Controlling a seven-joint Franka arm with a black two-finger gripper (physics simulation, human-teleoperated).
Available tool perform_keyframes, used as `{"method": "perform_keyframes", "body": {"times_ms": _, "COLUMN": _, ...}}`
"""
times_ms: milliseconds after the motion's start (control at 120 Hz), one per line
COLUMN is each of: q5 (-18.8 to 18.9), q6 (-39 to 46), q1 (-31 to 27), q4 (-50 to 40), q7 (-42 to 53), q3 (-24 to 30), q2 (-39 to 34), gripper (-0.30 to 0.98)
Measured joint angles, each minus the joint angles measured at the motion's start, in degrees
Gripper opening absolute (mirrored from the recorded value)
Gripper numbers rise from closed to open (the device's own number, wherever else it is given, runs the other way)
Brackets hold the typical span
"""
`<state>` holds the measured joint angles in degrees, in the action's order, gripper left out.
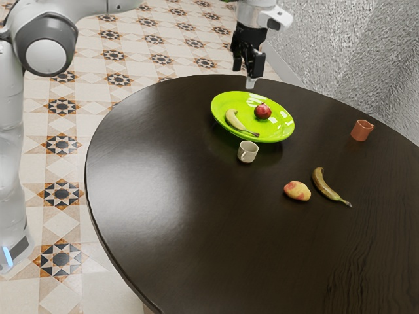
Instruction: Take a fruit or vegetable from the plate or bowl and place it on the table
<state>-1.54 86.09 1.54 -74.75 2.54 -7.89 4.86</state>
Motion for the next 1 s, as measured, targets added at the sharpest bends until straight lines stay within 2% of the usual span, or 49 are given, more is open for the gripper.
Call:
{"method": "perform_keyframes", "body": {"times_ms": 300, "q5": 0.26, "q6": -0.42, "q1": -0.7, "q4": 0.0, "q7": 0.01, "q3": -0.13, "q2": 0.37, "gripper": 0.68}}
{"method": "perform_keyframes", "body": {"times_ms": 400, "q5": 1.97, "q6": -0.95, "q1": -1.89, "q4": 0.03, "q7": 2.8, "q3": -0.19, "q2": 0.1, "gripper": 0.69}}
{"method": "perform_keyframes", "body": {"times_ms": 550, "q5": 4.63, "q6": -0.56, "q1": -1.99, "q4": -1.85, "q7": 13.51, "q3": -0.44, "q2": 0.28, "gripper": 0.69}}
{"method": "perform_keyframes", "body": {"times_ms": 800, "q5": 6.75, "q6": 4.94, "q1": -2.71, "q4": -8.36, "q7": 38.74, "q3": -0.65, "q2": 1.27, "gripper": 0.68}}
{"method": "perform_keyframes", "body": {"times_ms": 1000, "q5": 7.95, "q6": 7.2, "q1": -2.24, "q4": -9.36, "q7": 56.42, "q3": -0.01, "q2": 2.29, "gripper": 0.68}}
